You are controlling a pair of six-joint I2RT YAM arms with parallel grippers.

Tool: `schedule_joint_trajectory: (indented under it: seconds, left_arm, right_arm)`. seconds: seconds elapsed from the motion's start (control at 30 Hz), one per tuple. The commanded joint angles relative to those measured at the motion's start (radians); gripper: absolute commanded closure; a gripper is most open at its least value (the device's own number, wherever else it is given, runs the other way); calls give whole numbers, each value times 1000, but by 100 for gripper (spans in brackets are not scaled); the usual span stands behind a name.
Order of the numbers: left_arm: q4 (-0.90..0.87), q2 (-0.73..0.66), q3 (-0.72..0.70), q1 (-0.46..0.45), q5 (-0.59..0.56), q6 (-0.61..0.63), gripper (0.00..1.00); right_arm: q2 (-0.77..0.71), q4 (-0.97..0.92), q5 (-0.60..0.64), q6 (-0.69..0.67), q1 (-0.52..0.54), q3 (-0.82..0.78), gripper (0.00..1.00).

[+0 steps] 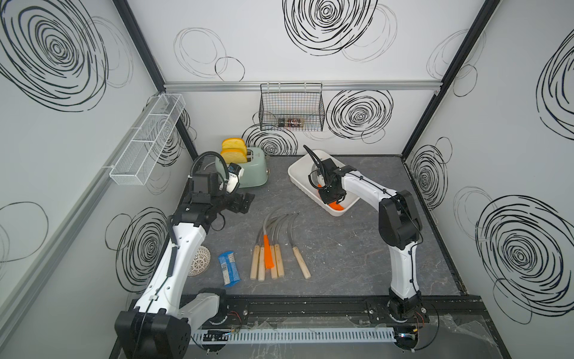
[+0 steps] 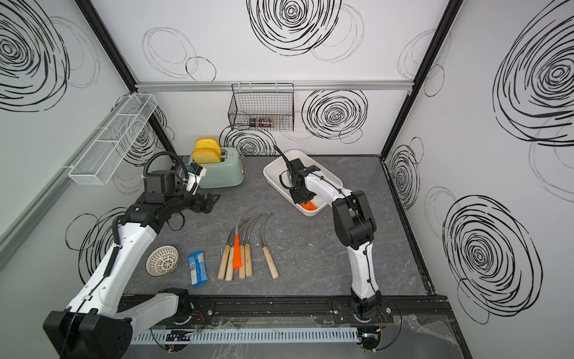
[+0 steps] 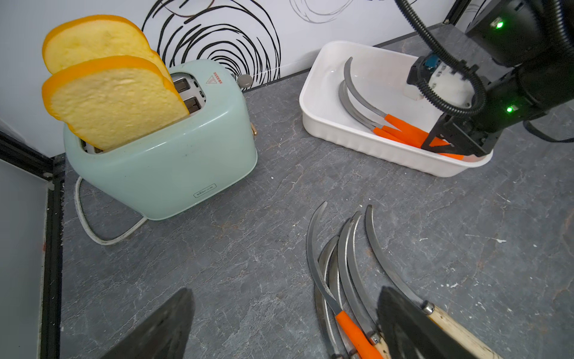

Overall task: Put small sickles into storage boxes
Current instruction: Place the sickle in the storage box.

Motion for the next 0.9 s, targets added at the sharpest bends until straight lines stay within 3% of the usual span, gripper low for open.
schedule_joint_trajectory:
  seconds: [0.0,0.87]
  left_arm:
    - [47,3,26,-9,17,-10,4]
    - [41,-21,13,-12,16,-9,4]
  right_arm:
    - [1,-47,11,-18,-5,42,100]
    - [72,-46,9,-3,-3,41,86]
